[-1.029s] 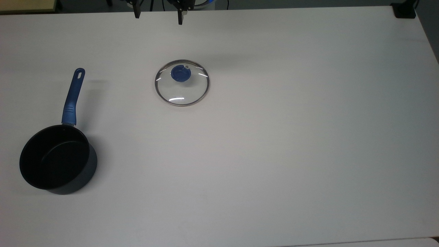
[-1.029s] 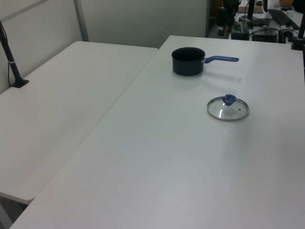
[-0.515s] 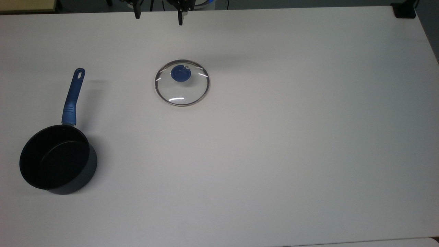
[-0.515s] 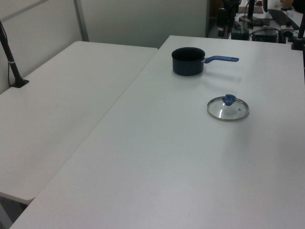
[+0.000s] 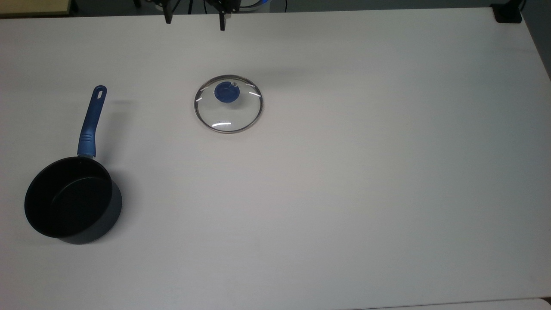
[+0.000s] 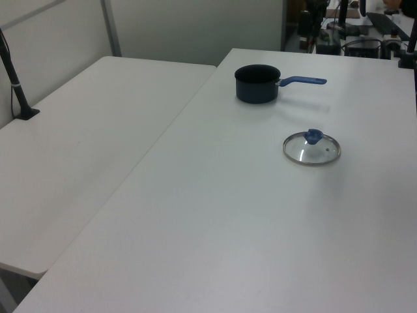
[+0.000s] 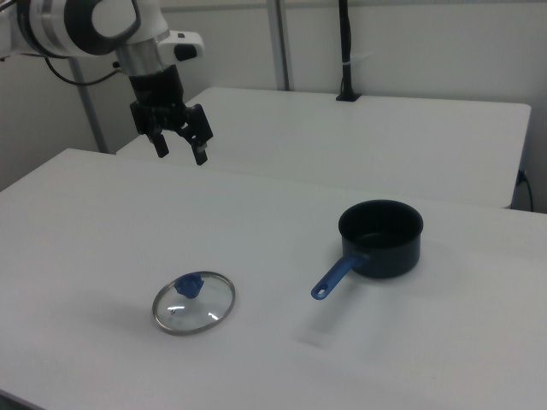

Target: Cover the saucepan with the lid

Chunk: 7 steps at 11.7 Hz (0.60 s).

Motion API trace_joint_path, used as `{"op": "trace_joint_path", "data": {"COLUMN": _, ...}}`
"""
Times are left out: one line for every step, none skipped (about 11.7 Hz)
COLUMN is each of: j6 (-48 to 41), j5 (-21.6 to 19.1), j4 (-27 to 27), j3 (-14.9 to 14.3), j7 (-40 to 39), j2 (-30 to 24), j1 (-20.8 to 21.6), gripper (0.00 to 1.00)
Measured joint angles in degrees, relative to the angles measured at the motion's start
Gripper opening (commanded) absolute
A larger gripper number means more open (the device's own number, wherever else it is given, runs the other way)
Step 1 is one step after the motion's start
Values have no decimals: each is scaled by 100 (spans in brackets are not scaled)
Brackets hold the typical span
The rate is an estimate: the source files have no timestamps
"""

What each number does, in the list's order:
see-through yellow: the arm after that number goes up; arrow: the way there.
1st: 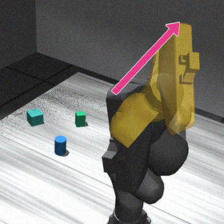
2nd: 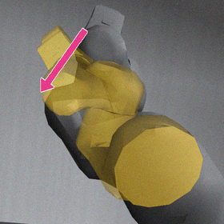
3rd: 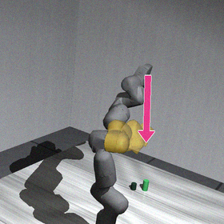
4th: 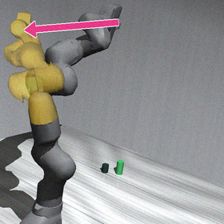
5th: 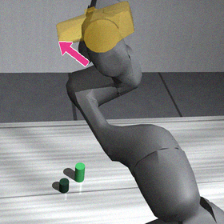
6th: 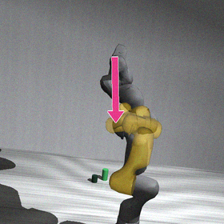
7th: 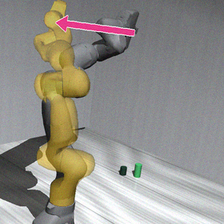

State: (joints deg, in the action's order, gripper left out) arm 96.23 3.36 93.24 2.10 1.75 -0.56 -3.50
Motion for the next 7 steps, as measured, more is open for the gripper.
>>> {"op": "trace_joint_path", "data": {"j6": -161, "j5": 0, "j4": 1, "j3": -2, "j7": -530, "j2": -1, "j1": -129, "gripper": 100}}
{"op": "trace_joint_path", "data": {"j6": -388, "j5": 0, "j4": 1, "j3": -10, "j7": -907, "j2": -3, "j1": -270, "gripper": 100}}
{"op": "trace_joint_path", "data": {"j6": -616, "j5": 1, "j4": 1, "j3": -17, "j7": -1083, "j2": -5, "j1": -397, "gripper": 100}}
{"op": "trace_joint_path", "data": {"j6": -766, "j5": 2, "j4": 27, "j3": -33, "j7": -1111, "j2": -8, "j1": -502, "gripper": 100}}
{"op": "trace_joint_path", "data": {"j6": -805, "j5": 2, "j4": 174, "j3": -50, "j7": -1115, "j2": -40, "j1": -619, "gripper": 100}}
{"op": "trace_joint_path", "data": {"j6": -783, "j5": 2, "j4": 492, "j3": -58, "j7": -1116, "j2": -139, "j1": -739, "gripper": 100}}
{"op": "trace_joint_path", "data": {"j6": -601, "j5": 0, "j4": 937, "j3": -60, "j7": -1104, "j2": -307, "j1": -832, "gripper": 100}}
